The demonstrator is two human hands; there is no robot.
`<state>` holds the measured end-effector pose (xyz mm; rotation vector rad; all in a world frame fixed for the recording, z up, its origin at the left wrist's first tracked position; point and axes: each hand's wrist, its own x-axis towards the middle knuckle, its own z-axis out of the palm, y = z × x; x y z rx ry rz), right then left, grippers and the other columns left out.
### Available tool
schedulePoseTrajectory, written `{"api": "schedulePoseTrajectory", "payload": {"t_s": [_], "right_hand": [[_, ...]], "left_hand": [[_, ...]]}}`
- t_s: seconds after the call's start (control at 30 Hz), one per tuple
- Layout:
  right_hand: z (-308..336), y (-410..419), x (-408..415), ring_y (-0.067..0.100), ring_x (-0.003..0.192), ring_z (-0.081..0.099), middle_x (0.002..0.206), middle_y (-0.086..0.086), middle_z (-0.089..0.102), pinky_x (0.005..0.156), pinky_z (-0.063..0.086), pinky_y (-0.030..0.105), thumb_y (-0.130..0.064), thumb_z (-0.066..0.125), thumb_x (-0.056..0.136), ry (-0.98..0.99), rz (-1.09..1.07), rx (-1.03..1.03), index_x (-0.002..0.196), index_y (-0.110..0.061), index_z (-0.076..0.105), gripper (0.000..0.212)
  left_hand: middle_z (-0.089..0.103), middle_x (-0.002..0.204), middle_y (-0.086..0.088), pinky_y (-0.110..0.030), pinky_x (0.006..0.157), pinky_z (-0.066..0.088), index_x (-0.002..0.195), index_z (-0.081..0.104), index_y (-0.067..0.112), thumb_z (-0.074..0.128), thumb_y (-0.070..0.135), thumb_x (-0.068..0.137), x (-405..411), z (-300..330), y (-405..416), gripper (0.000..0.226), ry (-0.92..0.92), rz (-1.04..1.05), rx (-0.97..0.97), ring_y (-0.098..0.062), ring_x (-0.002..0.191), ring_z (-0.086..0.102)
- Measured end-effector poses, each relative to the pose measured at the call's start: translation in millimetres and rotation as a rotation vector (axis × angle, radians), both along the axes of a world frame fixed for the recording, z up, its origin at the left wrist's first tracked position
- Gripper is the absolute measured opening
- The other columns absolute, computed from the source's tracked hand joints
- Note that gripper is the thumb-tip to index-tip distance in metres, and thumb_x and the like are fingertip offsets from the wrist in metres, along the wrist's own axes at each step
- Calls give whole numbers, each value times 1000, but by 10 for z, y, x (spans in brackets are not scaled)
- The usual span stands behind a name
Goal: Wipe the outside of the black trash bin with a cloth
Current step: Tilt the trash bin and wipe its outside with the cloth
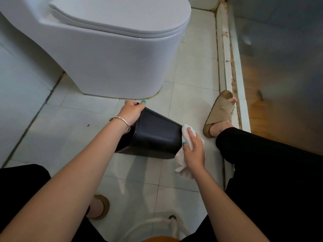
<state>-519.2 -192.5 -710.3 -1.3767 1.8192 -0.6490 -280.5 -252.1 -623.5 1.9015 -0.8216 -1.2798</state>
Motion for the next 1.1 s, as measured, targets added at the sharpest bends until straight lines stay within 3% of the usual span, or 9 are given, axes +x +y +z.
{"api": "schedulePoseTrajectory", "payload": {"t_s": [0.1, 0.27, 0.4, 0.53, 0.6, 0.67, 0.77, 0.9, 1.1], "right_hand": [[5, -14, -26, 19, 137, 34, 154, -5, 30, 99, 24, 19, -15, 51, 98, -33, -32, 5, 144, -40, 40, 54], [3, -79, 13, 18, 137, 36, 151, -5, 36, 109, 32, 32, -15, 54, 95, -114, -88, -1, 142, -40, 42, 54], [51, -204, 45, 19, 128, 44, 147, -3, 40, 106, 40, 38, -17, 55, 94, -147, -125, -1, 145, -40, 37, 59], [65, -315, 81, 18, 132, 41, 148, -5, 38, 109, 38, 45, -20, 57, 93, -150, -109, -33, 146, -39, 35, 60], [61, -342, 95, 17, 136, 38, 149, -5, 38, 112, 35, 45, -18, 57, 92, -150, -96, -46, 146, -35, 37, 60], [54, -338, 107, 17, 136, 37, 149, -5, 38, 112, 35, 45, -16, 57, 92, -156, -94, -57, 146, -34, 38, 60], [58, -329, 124, 16, 137, 36, 150, -5, 37, 114, 33, 43, -16, 58, 92, -167, -105, -67, 146, -34, 39, 60], [134, -320, 150, 15, 138, 31, 153, 0, 29, 102, 22, 14, -18, 59, 94, -124, -118, -70, 145, -32, 39, 57], [257, -434, 243, 9, 126, 37, 145, 3, 30, 89, 25, 0, -20, 65, 90, -191, -167, -156, 138, -32, 49, 52]], "left_hand": [[37, 65, -2, -30, 66, 32, 67, 38, 15, 46, 38, 96, -126, 10, -85, 38, -99, -2, 34, -23, 67, 40], [50, 85, -7, -40, 83, 43, 106, 47, 5, 24, 45, 101, -244, -37, -18, 47, -311, -76, 54, -27, 82, 50], [47, 75, -2, -36, 70, 41, 102, 41, 6, 28, 50, 99, -203, -78, 76, 46, -344, -75, 31, -22, 71, 49], [47, 75, 1, -28, 57, 38, 120, 38, -1, 46, 47, 96, -169, -127, 197, 54, -328, -9, -10, -14, 68, 51], [53, 88, -1, -26, 67, 41, 132, 32, -1, 57, 41, 92, -172, -143, 267, 63, -321, 23, -40, -23, 88, 60], [55, 119, -10, -23, 81, 38, 146, 15, 6, 64, 35, 89, -177, -144, 321, 80, -306, 51, -59, -30, 113, 56], [51, 133, -5, -24, 91, 36, 151, -14, 16, 64, 31, 90, -184, -126, 365, 100, -289, 43, -97, -22, 110, 55], [32, 152, -5, -30, 106, 32, 153, 8, 21, 63, 29, 90, -120, -184, 400, 84, -270, 49, -106, -24, 136, 36], [38, 147, -2, -20, 96, 28, 142, 34, 19, 67, 26, 87, -49, -300, 493, 64, -262, 76, -165, -20, 137, 33]]}}
